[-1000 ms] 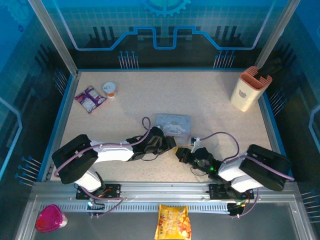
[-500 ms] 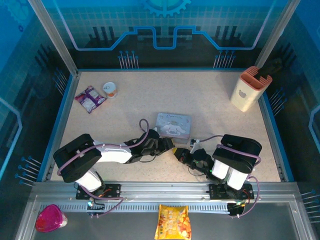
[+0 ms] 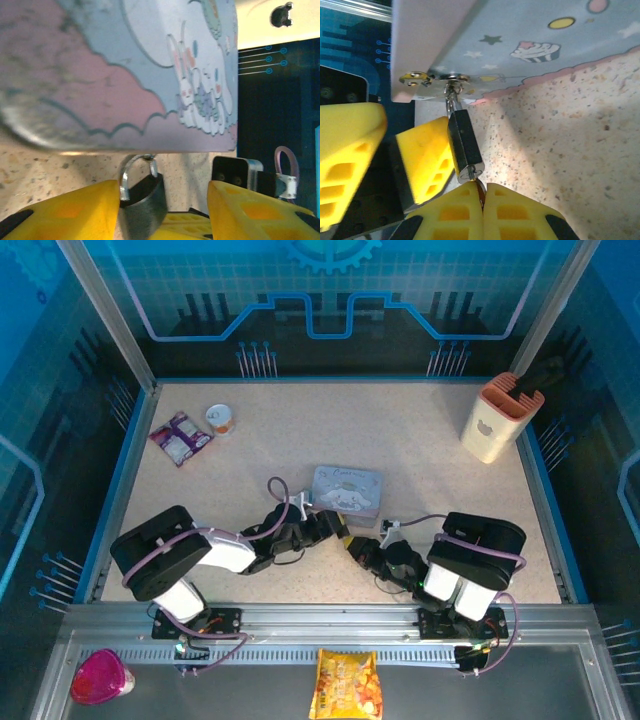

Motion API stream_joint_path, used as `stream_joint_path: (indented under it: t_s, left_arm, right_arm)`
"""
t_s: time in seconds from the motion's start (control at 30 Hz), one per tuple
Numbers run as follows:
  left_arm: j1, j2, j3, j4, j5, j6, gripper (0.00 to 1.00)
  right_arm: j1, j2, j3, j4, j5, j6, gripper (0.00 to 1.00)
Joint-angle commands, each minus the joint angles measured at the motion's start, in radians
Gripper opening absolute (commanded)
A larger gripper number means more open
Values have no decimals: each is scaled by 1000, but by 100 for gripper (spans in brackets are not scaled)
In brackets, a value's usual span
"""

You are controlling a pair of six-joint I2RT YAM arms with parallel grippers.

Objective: Unlock the padlock with the key

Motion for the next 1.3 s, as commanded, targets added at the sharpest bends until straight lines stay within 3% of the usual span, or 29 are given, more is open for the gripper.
stream_joint_path:
  t_s: [0.0,0.27,0.43,0.87,1.0,1.27]
  left_arm:
    - [2,10,-18,32,8,25,51]
    - [0,-14,-7,-54,12,30,51]
    - [-11,36,1,1,29,1,48]
    - [-17,80,27,40,49,-25,20]
    - [-16,73,36,24,43,-30,16]
    - [-16,21,91,-161,-7,-42,9]
  right_arm:
    - [15,-23,4,21,32,24,0]
    - [38,24,37,21,36,40,0]
    - [38,13,47,20,33,35,0]
    - [39,17,38,21,41,40,0]
    - [16,38,6,21,38,66,20]
    - [-49,-25,-55,-12,-16,-32,44]
